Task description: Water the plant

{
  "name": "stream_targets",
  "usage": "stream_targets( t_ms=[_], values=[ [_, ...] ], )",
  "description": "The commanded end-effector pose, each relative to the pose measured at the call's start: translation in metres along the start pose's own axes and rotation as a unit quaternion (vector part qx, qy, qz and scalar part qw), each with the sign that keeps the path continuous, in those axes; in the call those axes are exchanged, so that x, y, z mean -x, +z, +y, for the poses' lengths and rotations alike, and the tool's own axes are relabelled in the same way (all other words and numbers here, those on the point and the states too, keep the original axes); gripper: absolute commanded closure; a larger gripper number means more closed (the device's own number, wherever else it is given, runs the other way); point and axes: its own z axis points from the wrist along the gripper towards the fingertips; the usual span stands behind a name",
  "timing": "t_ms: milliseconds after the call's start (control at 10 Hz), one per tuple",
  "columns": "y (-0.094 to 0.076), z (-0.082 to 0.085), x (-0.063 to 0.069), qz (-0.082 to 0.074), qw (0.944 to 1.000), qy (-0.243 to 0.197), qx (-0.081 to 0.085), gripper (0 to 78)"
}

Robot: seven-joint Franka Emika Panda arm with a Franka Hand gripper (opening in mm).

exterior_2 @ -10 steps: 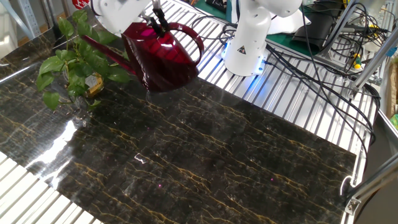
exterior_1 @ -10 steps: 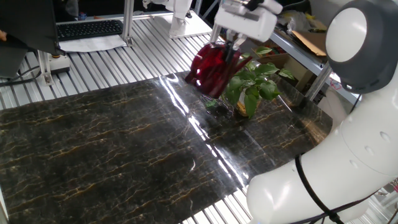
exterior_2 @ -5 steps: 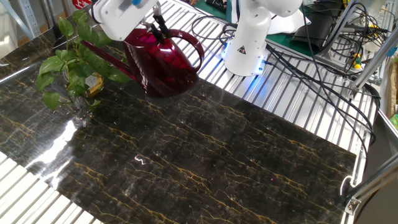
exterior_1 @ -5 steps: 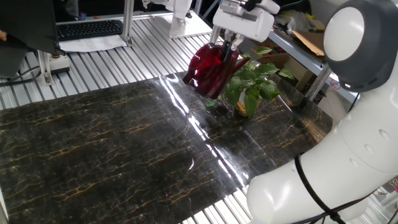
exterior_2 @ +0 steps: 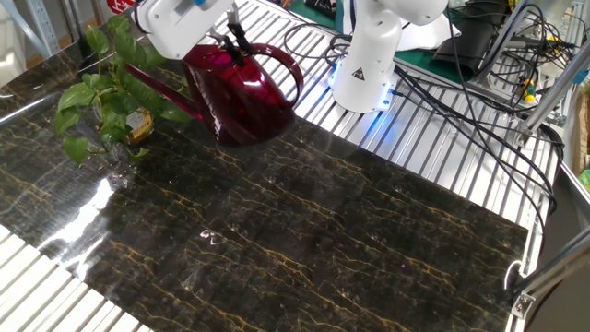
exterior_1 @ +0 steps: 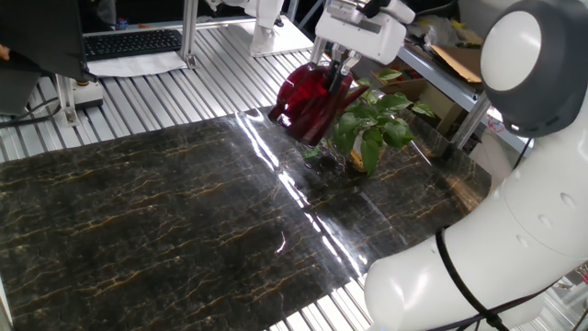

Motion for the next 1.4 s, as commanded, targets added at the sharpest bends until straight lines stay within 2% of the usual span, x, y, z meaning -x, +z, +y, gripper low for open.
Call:
stream_targets(
  t_ms=[100, 300, 500, 700, 900, 1000, 1200, 1400],
  values=[
    [-0.004, 0.0, -0.002, -0.024, 0.9993, 0.015, 0.024, 76.4],
    [-0.005, -0.001, -0.002, -0.027, 0.9992, 0.022, 0.017, 76.4],
    [-0.019, -0.011, -0.004, -0.021, 0.9993, 0.029, 0.014, 76.4],
    [-0.024, -0.019, 0.001, -0.017, 0.9994, 0.027, 0.011, 76.4],
    [-0.033, -0.034, 0.013, -0.015, 0.9995, 0.025, 0.009, 76.4],
    [-0.039, -0.038, 0.019, -0.009, 0.9997, 0.023, 0.003, 76.4],
    [-0.046, -0.037, 0.025, 0.008, 0.9998, 0.017, -0.01, 76.4],
    [-0.047, -0.035, 0.028, 0.009, 0.9997, 0.017, -0.013, 76.4]
  ],
)
